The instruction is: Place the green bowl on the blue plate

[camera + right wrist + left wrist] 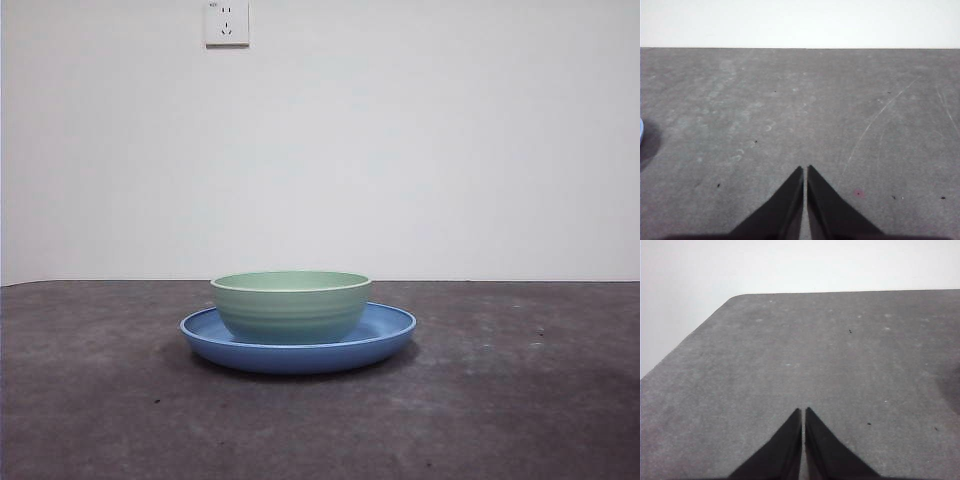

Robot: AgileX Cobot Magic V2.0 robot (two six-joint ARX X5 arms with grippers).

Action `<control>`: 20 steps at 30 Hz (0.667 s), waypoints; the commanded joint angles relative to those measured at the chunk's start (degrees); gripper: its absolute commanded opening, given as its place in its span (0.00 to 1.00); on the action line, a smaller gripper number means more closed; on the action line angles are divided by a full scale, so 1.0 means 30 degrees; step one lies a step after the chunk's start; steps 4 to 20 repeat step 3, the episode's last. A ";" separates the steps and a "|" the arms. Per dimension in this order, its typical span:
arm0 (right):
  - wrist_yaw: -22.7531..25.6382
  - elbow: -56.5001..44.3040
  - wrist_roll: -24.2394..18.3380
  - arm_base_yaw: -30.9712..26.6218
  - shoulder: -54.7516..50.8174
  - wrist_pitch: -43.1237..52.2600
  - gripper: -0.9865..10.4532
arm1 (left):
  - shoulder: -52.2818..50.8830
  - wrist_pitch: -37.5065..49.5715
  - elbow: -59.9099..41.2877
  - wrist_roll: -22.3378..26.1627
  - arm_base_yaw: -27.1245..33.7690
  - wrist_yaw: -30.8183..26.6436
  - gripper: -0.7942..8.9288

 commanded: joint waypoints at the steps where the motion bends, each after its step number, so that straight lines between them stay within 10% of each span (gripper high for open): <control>1: 0.0000 -0.0102 0.0335 -0.0036 -0.0051 0.0197 0.09 | -0.0036 -0.0131 -0.0386 -0.0087 0.0015 -0.0066 0.09; 20: 0.0000 -0.0102 0.0335 -0.0036 -0.0051 0.0197 0.09 | -0.0036 -0.0131 -0.0386 -0.0087 0.0015 -0.0066 0.09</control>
